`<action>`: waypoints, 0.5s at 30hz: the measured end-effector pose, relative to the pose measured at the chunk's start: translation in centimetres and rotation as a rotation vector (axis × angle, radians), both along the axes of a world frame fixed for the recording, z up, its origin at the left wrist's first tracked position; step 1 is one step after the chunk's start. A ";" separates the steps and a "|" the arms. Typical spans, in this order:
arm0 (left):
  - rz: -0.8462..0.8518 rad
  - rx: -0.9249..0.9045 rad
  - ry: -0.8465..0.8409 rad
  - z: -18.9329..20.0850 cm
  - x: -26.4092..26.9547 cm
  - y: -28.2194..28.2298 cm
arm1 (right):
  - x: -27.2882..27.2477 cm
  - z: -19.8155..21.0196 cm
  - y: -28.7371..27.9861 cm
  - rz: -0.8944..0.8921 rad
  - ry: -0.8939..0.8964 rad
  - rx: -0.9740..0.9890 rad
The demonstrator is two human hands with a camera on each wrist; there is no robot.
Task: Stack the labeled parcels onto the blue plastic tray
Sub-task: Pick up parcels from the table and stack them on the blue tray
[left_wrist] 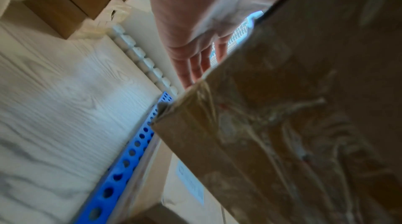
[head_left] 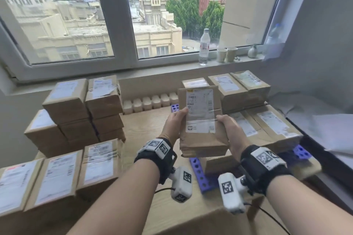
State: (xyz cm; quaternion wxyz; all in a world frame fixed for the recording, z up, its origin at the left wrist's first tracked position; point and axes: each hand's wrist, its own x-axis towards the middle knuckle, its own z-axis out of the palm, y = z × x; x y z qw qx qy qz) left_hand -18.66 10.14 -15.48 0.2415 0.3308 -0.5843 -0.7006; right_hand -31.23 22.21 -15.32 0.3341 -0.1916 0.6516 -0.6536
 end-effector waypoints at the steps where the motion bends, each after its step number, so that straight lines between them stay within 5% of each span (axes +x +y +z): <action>1: 0.007 0.012 0.005 -0.4 -1.0 0.7 | -1.1 -0.4 0.7 -0.002 0.006 0.014; 15: 0.110 0.139 -0.125 -6.5 -10.3 -1.0 | -10.5 -5.2 0.3 0.098 -0.151 0.223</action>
